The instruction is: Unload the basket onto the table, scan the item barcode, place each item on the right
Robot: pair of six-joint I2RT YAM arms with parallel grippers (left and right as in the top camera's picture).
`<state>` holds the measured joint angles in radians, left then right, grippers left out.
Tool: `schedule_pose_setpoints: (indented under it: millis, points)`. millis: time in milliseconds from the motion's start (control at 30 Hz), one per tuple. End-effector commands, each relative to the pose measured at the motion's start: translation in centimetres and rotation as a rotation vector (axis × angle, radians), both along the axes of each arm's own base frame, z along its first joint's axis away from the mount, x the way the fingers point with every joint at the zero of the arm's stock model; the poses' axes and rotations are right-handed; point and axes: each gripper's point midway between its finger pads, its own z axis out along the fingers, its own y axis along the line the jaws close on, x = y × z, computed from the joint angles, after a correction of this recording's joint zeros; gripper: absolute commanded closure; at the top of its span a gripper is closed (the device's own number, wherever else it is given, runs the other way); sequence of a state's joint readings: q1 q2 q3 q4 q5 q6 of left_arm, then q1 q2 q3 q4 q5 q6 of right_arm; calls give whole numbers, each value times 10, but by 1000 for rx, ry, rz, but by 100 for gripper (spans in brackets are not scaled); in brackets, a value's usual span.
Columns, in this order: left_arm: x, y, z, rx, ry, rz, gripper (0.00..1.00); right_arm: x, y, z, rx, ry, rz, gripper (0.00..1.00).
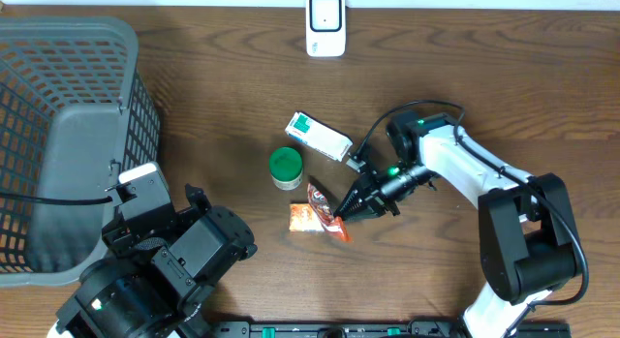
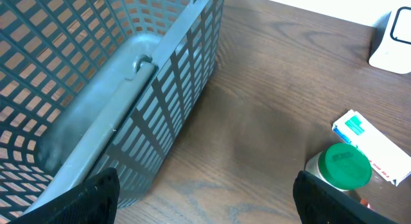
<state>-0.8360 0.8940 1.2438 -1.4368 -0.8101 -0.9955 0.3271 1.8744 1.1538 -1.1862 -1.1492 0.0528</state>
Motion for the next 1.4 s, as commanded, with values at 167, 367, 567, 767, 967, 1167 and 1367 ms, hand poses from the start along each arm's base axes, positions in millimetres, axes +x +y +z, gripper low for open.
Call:
schedule_pose_setpoints:
  millis: [167, 367, 567, 767, 967, 1167, 1367]
  points:
    - [-1, 1, -1, -4, -4, 13, 15, -14, 3, 13, 310, -91, -45, 99]
    - [-2, -1, -3, -32, 5, 17, 15, -15, -7, -4, 323, -103, -93, 99]
    - [-2, -1, -3, -32, 5, 17, 15, -20, -17, -27, 153, -78, -54, 58]
    - [-2, -1, -3, -32, 5, 17, 15, -22, -31, -44, -45, -64, -26, 39]
    - [-2, -1, -3, -31, 5, 17, 15, -23, -58, -69, -334, -28, -45, 34]
    - [-2, -1, -3, -32, 5, 17, 15, -22, -91, -100, -620, 5, -101, 95]
    - [-2, -1, -3, -32, 5, 17, 15, -27, -92, -120, -639, 4, -146, 99]
